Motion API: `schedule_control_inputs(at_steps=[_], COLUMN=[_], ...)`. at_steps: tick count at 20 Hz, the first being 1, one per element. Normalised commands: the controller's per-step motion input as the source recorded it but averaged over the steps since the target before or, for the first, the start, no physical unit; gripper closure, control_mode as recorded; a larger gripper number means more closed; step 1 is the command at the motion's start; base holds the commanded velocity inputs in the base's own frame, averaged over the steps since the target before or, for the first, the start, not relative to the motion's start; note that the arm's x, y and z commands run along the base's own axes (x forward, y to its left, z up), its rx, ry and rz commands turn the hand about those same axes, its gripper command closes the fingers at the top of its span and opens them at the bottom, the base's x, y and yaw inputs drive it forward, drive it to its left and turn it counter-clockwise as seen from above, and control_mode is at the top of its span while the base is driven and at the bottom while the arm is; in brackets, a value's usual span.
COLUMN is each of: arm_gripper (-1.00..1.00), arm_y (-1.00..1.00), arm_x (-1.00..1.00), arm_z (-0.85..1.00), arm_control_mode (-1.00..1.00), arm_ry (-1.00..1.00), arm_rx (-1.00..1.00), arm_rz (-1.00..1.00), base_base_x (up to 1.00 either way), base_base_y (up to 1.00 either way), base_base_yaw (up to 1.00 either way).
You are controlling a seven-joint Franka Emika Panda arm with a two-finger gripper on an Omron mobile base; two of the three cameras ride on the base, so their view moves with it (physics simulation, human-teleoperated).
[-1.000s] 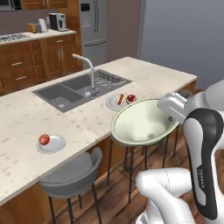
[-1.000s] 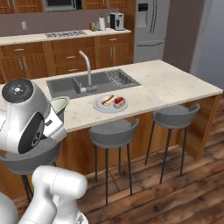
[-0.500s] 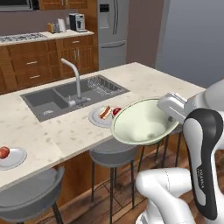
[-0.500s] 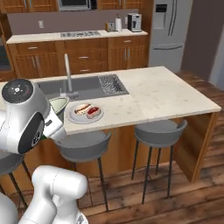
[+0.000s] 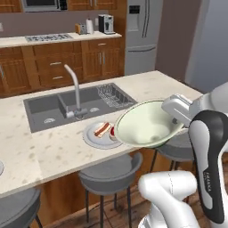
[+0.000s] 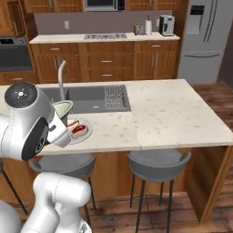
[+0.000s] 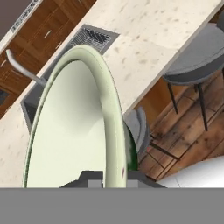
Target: Take the smaller bowl and place it next to the appetizer plate on the dining counter , and place the larger bowl next to the plate with cooked food.
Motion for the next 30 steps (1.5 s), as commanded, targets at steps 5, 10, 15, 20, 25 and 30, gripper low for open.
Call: schedule_control_inputs(at_steps=[5,10,15,20,25,30], arm_gripper=[1.0,1.0,1.0,1.0,1.0,1.0], arm_y=[0.0,0.0,0.0,-0.09,-0.87,-0.93], arm_x=[0.0,0.0,0.0,0.02,0.13,0.26], arm_z=[0.0,0.0,0.0,-0.05,-0.34,-0.38], arm_control_mode=[1.0,1.0,1.0,-1.0,-1.0,-1.0], arm_ry=[0.0,0.0,0.0,0.01,0.0,0.0], arm_rx=[0.0,0.0,0.0,0.0,0.0,0.0], arm_rz=[0.0,0.0,0.0,0.02,0.0,-0.01], base_base_x=[0.82,0.46,0.25,0.22,0.0,0.0], base_base_y=[-0.02,-0.11,-0.28,-0.22,0.0,0.0], base_base_yaw=[0.33,0.3,0.24,0.16,0.0,0.0])
